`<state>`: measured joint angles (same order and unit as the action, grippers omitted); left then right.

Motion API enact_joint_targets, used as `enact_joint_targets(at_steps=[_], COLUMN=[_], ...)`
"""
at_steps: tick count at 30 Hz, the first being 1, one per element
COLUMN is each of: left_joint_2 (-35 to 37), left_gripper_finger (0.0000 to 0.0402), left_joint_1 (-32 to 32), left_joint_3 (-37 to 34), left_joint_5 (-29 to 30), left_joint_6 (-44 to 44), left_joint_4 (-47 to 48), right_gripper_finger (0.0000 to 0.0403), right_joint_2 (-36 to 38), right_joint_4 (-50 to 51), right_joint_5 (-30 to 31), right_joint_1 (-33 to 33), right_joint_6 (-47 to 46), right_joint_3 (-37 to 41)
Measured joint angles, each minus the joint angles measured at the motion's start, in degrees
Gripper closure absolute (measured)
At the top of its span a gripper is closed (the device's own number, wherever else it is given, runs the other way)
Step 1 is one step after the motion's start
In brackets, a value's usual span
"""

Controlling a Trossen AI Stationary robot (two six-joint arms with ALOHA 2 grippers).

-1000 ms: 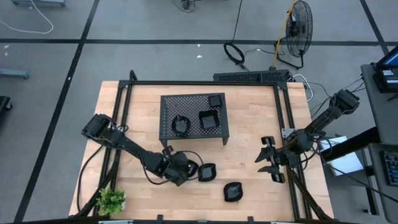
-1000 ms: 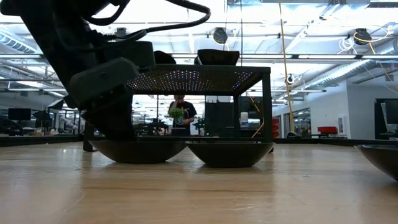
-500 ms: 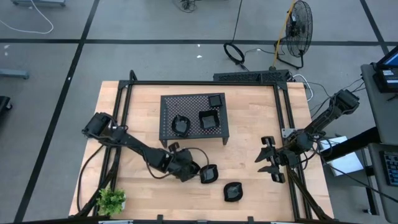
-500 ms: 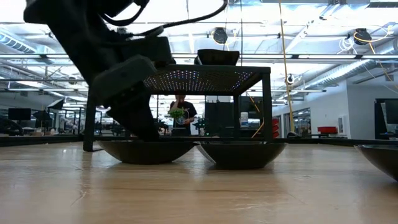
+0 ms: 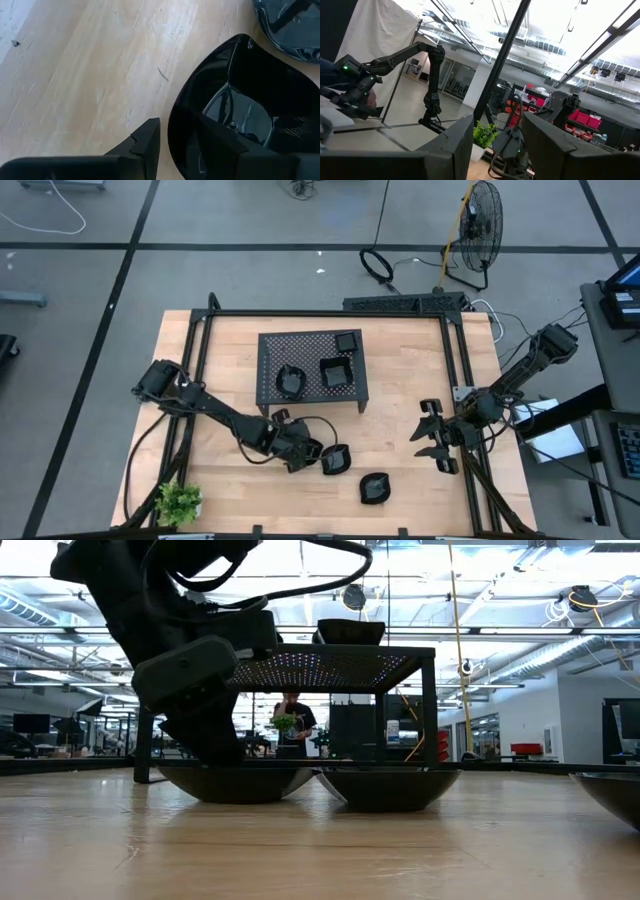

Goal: Pick & Place Mini shaped plates
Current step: Stack the leaf-shaped plate onto the stacked leaf-shaped plate on the shelf

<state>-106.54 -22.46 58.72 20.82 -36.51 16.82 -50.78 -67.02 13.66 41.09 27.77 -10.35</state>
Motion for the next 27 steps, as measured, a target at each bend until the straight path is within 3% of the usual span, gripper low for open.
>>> enact_joint_targets(at_steps=[7, 15, 23, 27], left_joint_2=[0.0, 0.2, 4.8, 10.6], left_gripper_finger=[0.0282, 0.0391, 0.0397, 0.0394], left_joint_1=[0.0, 0.2, -0.1, -1.6], left_joint_3=[0.0, 0.2, 0.0, 0.0], left_joint_5=[-1.4, -7.4, -7.3, -3.1], left_joint_6=[-4.3, -6.4, -13.1, -16.2], left_joint_4=[-0.6, -0.7, 0.0, -0.6], right_gripper_finger=[0.0248, 0.0248, 0.0248, 0.0248], right_joint_2=[0.0, 0.0, 0.0, 0.0], right_joint_4=[0.0, 0.0, 0.0, 0.0], right_joint_5=[0.0, 0.0, 0.0, 0.0], right_joint_1=[0.0, 0.0, 0.0, 0.0], right_joint_6=[0.0, 0.0, 0.1, 0.1], right_joint_3=[0.0, 0.0, 0.0, 0.0])
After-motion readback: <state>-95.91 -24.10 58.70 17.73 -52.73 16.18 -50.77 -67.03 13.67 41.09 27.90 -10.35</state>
